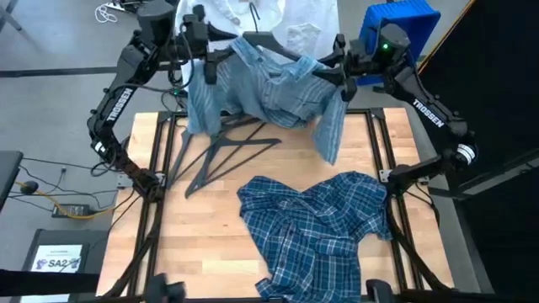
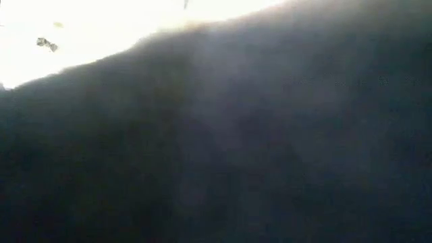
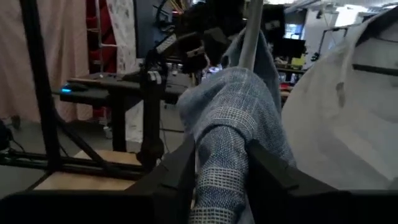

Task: Hang clothes
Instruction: Hang the green shirt on the hanging rack

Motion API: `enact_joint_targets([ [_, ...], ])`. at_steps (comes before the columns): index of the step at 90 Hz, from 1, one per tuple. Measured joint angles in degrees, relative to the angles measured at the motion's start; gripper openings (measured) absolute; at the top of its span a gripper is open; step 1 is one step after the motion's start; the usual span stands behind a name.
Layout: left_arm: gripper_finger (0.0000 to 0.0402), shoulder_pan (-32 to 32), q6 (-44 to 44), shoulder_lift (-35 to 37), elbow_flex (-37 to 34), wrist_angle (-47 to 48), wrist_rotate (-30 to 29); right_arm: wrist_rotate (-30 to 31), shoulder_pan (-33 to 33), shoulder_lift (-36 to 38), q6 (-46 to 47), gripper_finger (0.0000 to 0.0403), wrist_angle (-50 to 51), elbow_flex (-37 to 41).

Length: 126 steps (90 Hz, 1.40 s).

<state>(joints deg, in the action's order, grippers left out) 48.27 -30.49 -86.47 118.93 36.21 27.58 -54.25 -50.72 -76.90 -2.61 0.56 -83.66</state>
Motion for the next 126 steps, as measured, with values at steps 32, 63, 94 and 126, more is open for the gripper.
enact_joint_targets([
  [32,0.0179,-0.1,-6.5,10.2,0.1,-0.2,-6.5,1.9,0.0,0.0,0.1,0.0090,-1.1,-0.1],
  [63,0.0177,-9.4,-7.6,11.2,-7.7,12.2,-9.3,6.2,1.1,0.0,4.6,0.0090,-5.8,-0.1],
  [94,0.0158,-24.4,-31.3,11.0,-35.0,-27.1,-50.4,6.9,1.2,0.1,9.0,0.0089,-8.6,-0.1],
  [126,0.0158,-23.5,-43.9,7.8,-43.5,-49.0,-59.7,4.4,1.8,0.1,10.2,0.0089,-8.4,-0.1],
])
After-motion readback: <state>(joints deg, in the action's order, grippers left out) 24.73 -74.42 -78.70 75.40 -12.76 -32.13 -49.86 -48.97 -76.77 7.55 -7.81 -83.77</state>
